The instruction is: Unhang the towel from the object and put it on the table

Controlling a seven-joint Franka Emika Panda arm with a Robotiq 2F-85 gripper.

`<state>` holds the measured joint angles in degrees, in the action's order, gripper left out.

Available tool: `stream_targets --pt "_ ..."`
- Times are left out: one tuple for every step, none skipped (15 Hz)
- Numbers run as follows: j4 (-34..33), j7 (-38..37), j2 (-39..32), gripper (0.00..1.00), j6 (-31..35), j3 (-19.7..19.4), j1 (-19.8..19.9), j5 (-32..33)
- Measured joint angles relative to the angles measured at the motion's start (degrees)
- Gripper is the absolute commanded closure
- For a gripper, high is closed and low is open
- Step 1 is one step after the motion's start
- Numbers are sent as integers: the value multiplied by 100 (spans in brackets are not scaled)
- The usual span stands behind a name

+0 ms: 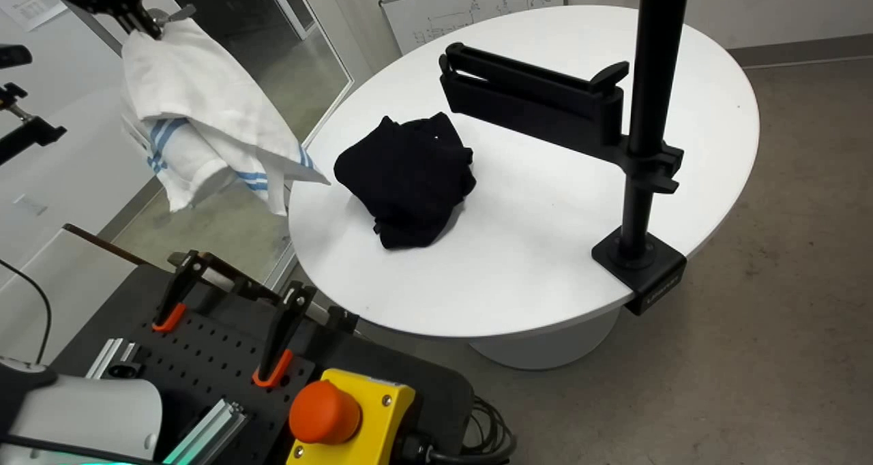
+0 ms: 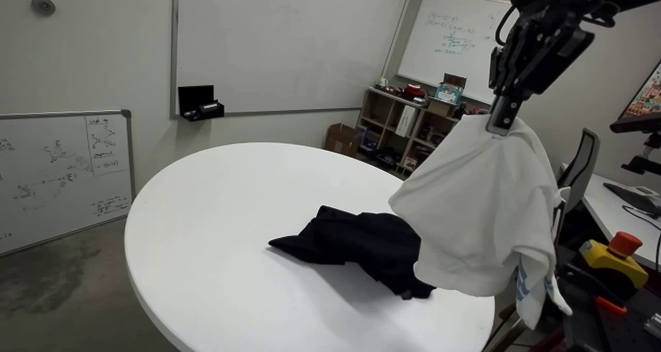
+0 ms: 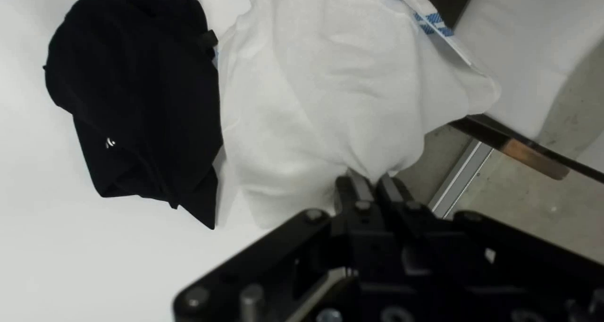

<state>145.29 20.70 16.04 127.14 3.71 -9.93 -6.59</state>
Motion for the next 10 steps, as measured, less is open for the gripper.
stream_targets --pt "25 53 -45 99 41 46 -44 38" --pt "38 122 -89 99 99 82 -89 49" --pt "44 196 -126 99 164 106 -128 49" --pt "54 267 -160 99 277 128 -162 50" --pt "78 340 -191 99 434 147 -190 50" --pt "110 390 -234 99 616 164 -214 51" --pt "143 417 -290 99 818 181 -232 56" --pt "177 421 -361 99 1040 204 -240 78" --pt "199 421 -448 99 1253 227 -243 121" --pt "216 421 -542 99 1453 243 -243 182"
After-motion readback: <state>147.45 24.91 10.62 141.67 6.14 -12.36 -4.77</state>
